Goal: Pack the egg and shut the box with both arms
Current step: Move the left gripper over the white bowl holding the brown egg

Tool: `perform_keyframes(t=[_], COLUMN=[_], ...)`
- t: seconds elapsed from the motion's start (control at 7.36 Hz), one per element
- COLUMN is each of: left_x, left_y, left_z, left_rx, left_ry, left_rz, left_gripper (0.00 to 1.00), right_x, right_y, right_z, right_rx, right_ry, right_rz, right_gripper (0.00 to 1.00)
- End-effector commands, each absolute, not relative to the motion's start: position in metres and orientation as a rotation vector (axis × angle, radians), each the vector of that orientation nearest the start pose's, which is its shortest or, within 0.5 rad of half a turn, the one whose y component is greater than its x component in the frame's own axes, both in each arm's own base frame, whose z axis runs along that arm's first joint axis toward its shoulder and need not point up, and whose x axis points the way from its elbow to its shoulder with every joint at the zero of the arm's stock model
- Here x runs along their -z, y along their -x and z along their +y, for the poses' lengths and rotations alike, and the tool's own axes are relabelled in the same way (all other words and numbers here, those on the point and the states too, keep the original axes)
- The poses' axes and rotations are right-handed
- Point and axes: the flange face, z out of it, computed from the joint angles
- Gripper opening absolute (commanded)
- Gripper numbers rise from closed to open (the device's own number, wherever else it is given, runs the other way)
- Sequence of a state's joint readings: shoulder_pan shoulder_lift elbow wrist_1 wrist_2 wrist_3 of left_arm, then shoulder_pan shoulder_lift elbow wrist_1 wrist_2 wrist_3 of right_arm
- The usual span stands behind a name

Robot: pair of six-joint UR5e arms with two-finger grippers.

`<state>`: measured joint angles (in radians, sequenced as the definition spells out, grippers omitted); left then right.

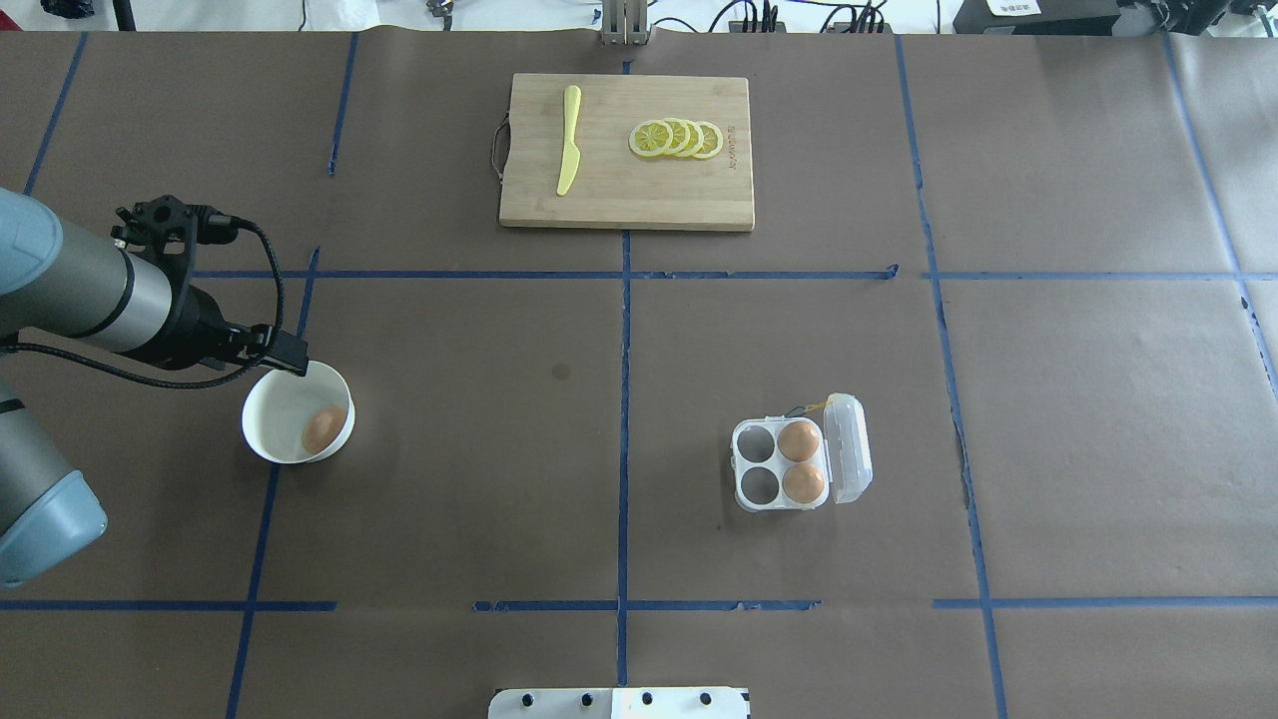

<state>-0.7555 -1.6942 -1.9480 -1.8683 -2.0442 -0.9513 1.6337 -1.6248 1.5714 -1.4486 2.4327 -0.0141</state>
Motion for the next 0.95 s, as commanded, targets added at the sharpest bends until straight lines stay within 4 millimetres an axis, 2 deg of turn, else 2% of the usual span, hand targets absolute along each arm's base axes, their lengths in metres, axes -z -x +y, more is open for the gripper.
perform_keyframes(t=[0.0, 0.14, 0.54, 0.81], left_x=[-0.398, -0.399, -0.413, -0.415], left_y=[-0.346, -0.363, -0.375, -0.375], left_z=[-0.418, -0.419, -0.420, -0.419], left_rx=[-0.086, -0.102, -0.114, -0.115], left_ry=[-0.130, -0.126, -0.105, -0.102], left_rz=[0.866, 0.859, 0.839, 0.836], left_gripper=[0.93, 0.88, 0.85, 0.83], right_x=[-0.664, -0.664, -0.661, -0.658], right_y=[-0.087, -0.087, -0.087, -0.085], right_z=[-0.469, -0.469, -0.470, -0.470], right_rx=[-0.012, -0.011, -0.011, -0.009], right_ry=[-0.104, -0.106, -0.109, -0.112], right_rz=[-0.858, -0.858, -0.860, -0.895], right_gripper=[1.00, 1.00, 1.00, 1.00])
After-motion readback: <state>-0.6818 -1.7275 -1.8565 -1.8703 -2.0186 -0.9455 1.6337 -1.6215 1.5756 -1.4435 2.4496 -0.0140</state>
